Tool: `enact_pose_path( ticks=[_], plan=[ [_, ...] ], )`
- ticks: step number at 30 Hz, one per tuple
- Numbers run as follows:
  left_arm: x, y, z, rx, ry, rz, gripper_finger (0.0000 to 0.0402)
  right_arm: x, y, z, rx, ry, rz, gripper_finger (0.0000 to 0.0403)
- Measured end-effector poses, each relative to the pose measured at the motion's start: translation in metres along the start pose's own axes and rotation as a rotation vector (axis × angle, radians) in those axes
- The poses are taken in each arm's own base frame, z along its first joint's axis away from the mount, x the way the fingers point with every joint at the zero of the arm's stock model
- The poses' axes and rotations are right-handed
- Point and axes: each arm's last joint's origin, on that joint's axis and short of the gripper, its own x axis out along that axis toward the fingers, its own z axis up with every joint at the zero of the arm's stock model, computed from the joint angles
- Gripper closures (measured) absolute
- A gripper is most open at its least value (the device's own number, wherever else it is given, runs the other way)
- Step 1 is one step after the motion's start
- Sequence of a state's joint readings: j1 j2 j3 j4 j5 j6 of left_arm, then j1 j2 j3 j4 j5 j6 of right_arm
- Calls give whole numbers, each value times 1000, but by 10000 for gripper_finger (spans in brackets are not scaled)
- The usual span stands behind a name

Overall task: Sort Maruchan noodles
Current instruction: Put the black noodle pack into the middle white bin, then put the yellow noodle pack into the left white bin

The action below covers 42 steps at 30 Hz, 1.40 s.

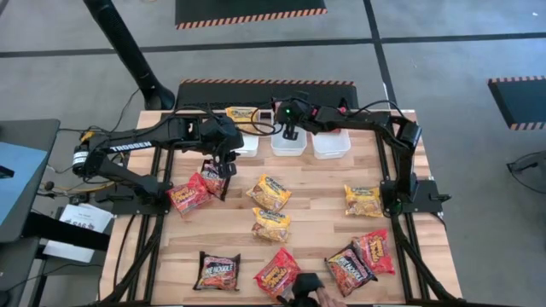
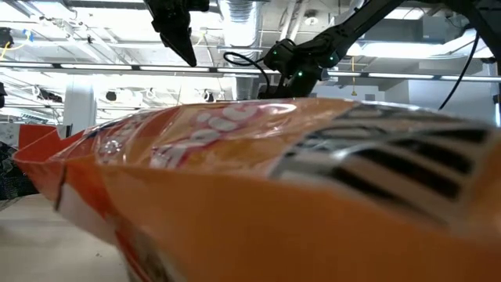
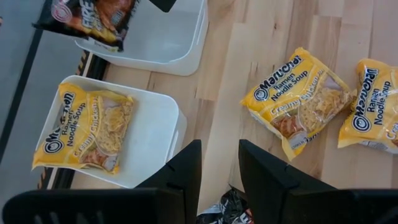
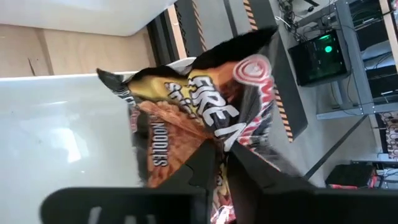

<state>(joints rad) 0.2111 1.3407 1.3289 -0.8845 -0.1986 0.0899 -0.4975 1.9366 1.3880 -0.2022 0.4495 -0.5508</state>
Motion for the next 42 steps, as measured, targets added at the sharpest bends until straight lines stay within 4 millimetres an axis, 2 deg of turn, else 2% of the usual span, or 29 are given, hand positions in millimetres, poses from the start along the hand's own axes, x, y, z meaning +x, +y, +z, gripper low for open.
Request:
enact_pose_path(
  ticks=[12,25,32,42],
  plan=[
    [0,-1,-6,-39,59,-4,306,-4,5,3,-22,29,-51,260],
    [0,-1,-7,-70,68,-4,306,-14,24,5,-80,71,6,252],
    [0,-1,-8,-69,84,-4,306,-43,12,9,-49,76,-30,251],
    [-1,-1,-15,-133,152,-10,306,-112,-15,4,96,69,-17,251]
  ],
)
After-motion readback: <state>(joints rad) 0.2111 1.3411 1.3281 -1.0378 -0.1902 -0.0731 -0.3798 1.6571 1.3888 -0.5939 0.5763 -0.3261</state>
